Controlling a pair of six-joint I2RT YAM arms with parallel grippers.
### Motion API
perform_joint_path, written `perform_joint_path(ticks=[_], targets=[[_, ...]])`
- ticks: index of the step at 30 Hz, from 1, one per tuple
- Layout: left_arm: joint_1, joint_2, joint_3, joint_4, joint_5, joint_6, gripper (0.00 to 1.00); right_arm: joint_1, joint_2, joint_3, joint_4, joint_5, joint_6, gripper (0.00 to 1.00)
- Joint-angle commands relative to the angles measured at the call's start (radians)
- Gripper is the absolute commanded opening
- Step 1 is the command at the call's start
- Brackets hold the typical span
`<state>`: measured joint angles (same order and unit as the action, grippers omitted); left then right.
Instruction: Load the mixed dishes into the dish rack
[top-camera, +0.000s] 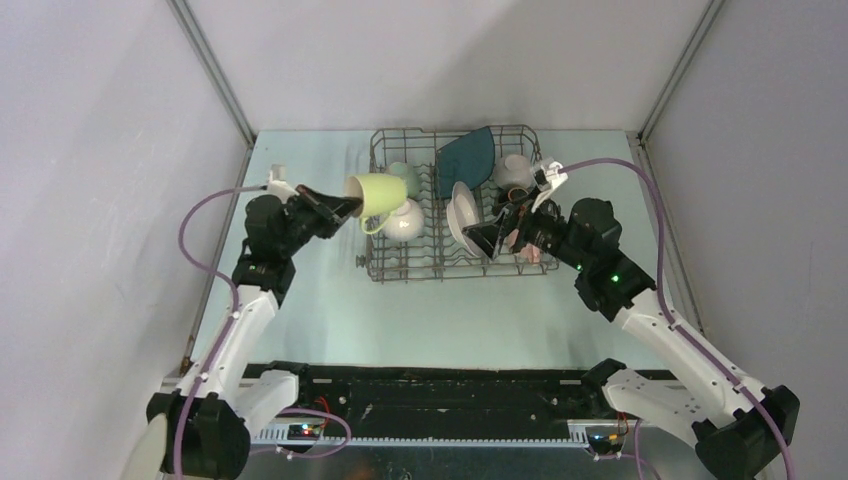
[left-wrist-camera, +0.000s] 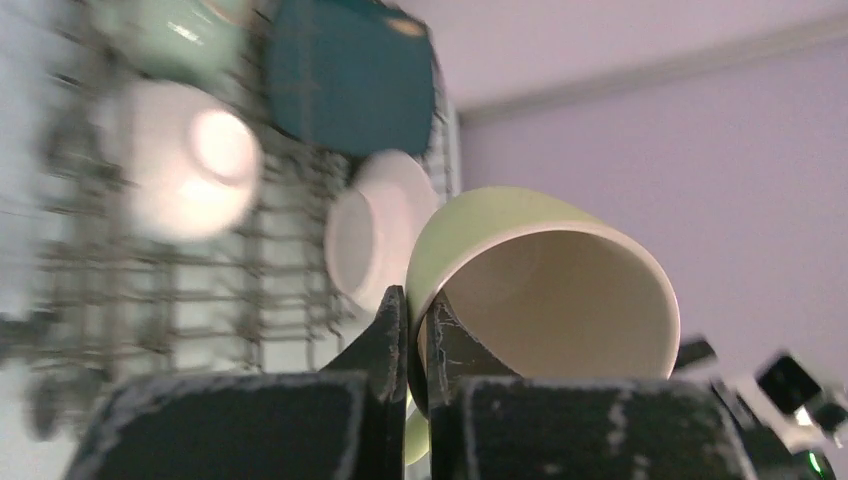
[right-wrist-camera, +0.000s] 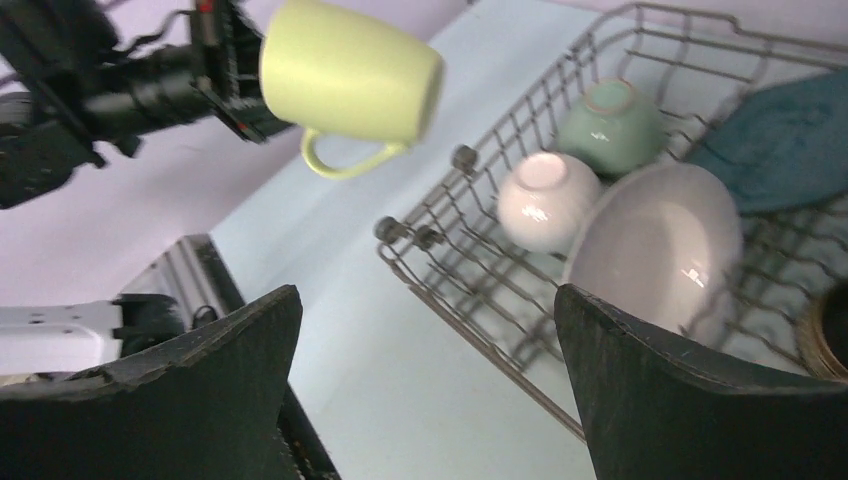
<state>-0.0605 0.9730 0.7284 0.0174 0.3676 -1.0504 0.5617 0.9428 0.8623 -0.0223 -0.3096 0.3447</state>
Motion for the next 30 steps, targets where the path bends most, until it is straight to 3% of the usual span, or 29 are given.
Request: perform_joint_path(ticks=[1, 5, 9, 12, 21, 30], targets=[[-0.109, -0.020, 0.100, 0.179, 0.226, -0.045, 0.00, 0.022, 0.017, 0.015, 0.217, -0.150, 0.063, 0.99], [-0.165, -0.029, 0.105, 0.196, 0.251, 0.016, 0.00, 0.008, 0.033, 0.040, 0.222, -0.160, 0.136, 1.00], [-0.172, 0.019, 0.092, 0.325, 0.353, -0.117, 0.00, 0.010, 0.044, 0.044, 0.257, -0.267, 0.103, 1.00], [-0.190, 0.043, 0.071, 0.417, 0.373, -0.228, 0.00, 0.026, 0.046, 0.044, 0.254, -0.262, 0.049, 1.00], [-0.265, 0.066, 0.071, 0.531, 0.427, -0.318, 0.00, 0.067, 0.109, 0.044, 0.392, -0.270, 0.087, 1.00], [-0.292, 0.093, 0.088, 0.473, 0.447, -0.284, 0.00, 0.101, 0.140, 0.045, 0.547, -0.303, 0.140, 1.00]])
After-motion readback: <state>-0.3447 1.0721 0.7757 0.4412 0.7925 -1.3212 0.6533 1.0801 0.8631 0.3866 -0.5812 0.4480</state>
